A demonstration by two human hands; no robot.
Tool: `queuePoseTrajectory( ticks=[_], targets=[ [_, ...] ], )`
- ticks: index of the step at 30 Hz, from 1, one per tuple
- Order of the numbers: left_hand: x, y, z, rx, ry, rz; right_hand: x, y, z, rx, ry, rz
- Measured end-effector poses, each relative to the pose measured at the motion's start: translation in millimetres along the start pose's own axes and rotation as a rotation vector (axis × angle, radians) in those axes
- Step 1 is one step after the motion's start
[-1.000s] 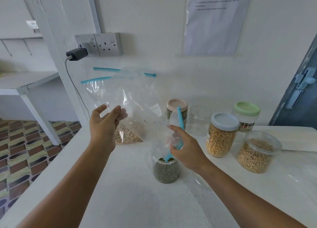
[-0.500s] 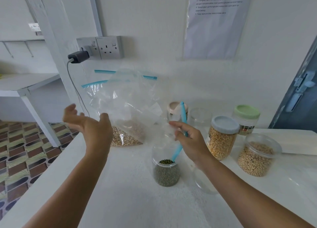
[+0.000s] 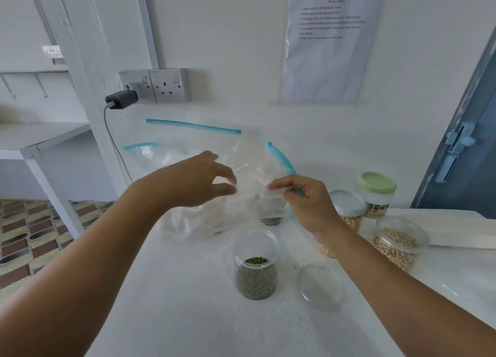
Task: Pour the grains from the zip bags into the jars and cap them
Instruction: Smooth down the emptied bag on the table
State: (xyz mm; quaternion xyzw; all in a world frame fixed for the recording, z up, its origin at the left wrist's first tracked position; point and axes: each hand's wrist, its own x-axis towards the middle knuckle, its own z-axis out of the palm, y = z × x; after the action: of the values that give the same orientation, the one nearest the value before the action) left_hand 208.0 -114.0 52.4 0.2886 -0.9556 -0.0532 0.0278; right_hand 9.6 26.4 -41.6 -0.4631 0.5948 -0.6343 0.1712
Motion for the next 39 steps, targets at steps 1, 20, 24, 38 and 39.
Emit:
queuePoseTrajectory(
  ticks=[1,20,24,38,39],
  targets=[
    [-3,-4,-3,-0.02,-0.01,0.004,3,-3,-5,0.001,0.017,-0.017],
    [22,2,3,-1.244,-0.135,0.102,29,-62,-28,-0.16,-0.028,-0.214],
    [21,4,8,-1.357,0.1,0.107,28,-57,-38,-0.183,0.14,-0.185],
    [20,-9,0,-1.737,0.234,-0.035,3,-29,-28,0.534,-0.15,0.361],
    [20,-11,0,-1.742,0.229,-0.036,2,-29,-28,0.524,-0.164,0.372]
  ],
)
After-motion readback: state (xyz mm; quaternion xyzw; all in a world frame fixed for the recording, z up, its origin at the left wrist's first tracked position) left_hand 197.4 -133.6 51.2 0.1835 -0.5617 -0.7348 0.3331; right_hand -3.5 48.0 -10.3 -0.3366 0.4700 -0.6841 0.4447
